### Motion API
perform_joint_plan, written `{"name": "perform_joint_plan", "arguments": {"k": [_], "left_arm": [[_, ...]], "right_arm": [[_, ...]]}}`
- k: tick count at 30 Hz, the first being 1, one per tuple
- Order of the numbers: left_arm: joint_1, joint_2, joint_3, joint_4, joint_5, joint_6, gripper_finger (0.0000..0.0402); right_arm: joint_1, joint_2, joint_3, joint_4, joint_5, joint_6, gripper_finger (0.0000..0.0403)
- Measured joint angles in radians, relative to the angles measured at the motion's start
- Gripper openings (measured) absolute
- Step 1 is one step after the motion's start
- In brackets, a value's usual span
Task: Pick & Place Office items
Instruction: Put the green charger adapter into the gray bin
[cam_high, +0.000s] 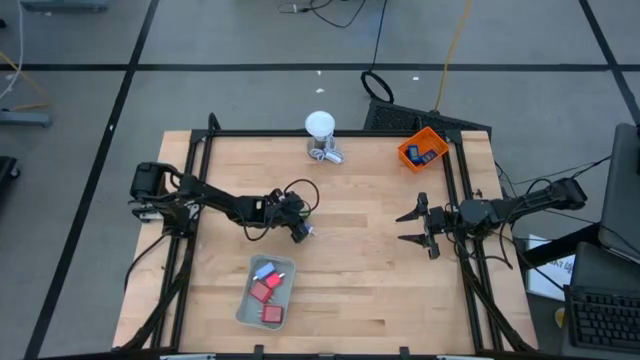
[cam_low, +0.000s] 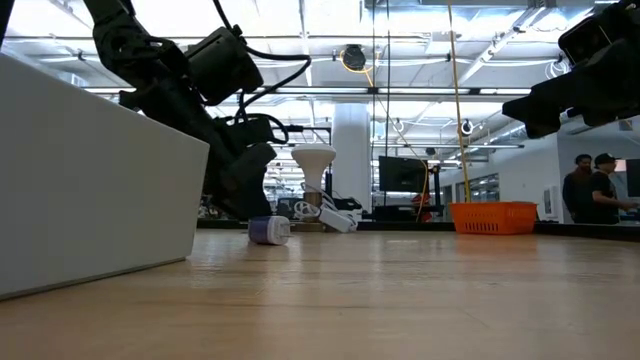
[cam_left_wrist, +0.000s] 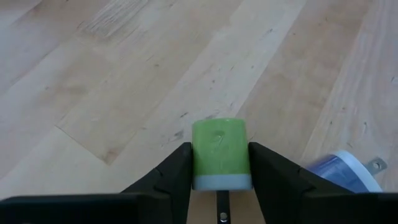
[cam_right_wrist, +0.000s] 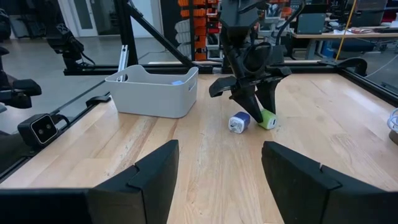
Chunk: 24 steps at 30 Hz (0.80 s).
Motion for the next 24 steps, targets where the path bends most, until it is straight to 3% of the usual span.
{"name": "perform_joint_plan", "arguments": {"k": [7,13,24], "left_arm": [[0.000,0.000,0.000,0.000,0.002,0.005,0.0155],[0.000,0.000,0.000,0.000,0.002,0.019,0.0131],[-0.003,-0.001,-0.001,0.043,-0.006,0.022,0.0137]], "right_arm": [[0.000,0.000,0.000,0.000,0.000,0.000,0.0220],[0.000,0.000,0.000,0.000,0.000,0.000,0.0220],[0.000,0.000,0.000,0.000,0.000,0.000,0.0220]]}}
